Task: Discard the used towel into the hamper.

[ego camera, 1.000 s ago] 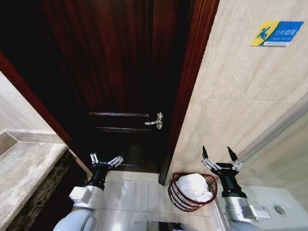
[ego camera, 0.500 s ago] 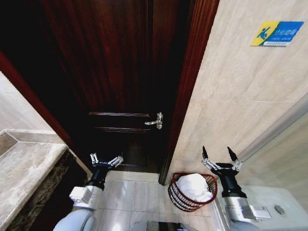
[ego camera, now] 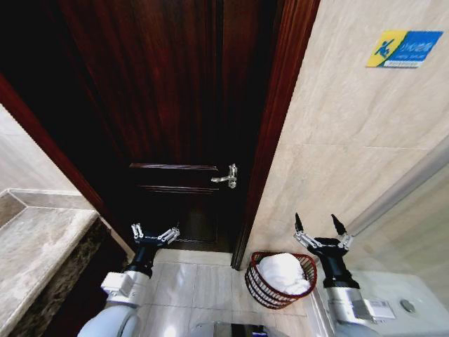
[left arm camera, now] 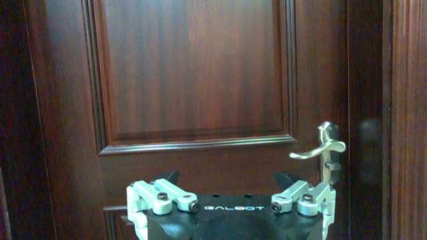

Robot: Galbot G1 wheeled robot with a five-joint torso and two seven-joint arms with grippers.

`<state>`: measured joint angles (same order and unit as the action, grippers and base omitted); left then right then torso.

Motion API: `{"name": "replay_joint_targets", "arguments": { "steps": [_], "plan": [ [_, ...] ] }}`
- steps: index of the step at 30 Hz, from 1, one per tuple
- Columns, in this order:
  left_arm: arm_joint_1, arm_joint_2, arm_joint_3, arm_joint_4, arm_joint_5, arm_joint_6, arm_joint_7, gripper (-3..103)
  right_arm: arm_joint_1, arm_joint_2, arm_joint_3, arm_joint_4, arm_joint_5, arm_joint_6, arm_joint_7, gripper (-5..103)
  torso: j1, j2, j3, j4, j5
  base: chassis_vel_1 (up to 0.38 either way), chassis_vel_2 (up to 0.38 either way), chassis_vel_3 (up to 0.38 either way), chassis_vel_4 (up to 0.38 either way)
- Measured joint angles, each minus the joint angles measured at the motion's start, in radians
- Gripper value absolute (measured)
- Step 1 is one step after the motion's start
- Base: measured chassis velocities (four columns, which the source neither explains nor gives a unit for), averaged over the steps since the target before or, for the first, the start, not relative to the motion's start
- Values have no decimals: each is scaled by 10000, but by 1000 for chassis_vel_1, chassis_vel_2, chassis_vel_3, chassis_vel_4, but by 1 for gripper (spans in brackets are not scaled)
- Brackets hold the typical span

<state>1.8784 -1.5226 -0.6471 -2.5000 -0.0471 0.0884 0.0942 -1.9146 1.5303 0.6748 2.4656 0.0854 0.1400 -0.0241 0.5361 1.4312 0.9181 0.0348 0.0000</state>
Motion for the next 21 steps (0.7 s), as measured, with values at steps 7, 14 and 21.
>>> {"name": "replay_joint_targets", "arguments": {
  "steps": [7, 14, 21],
  "plan": [
    [0, 0, 0, 0, 0, 0, 0, 93, 0, 0, 0, 0, 0, 0, 0, 100, 2, -1, 0, 0, -1, 67, -58, -70, 73],
    [0, 0, 0, 0, 0, 0, 0, 93, 0, 0, 1, 0, -1, 0, 0, 100, -3, 0, 0, -1, 4, 202, -186, -206, 193],
    [0, 1, 0, 0, 0, 0, 0, 93, 0, 0, 1, -1, 0, -1, -1, 100, -4, 2, -1, 0, -3, 231, -238, -239, 250]
  ]
}}
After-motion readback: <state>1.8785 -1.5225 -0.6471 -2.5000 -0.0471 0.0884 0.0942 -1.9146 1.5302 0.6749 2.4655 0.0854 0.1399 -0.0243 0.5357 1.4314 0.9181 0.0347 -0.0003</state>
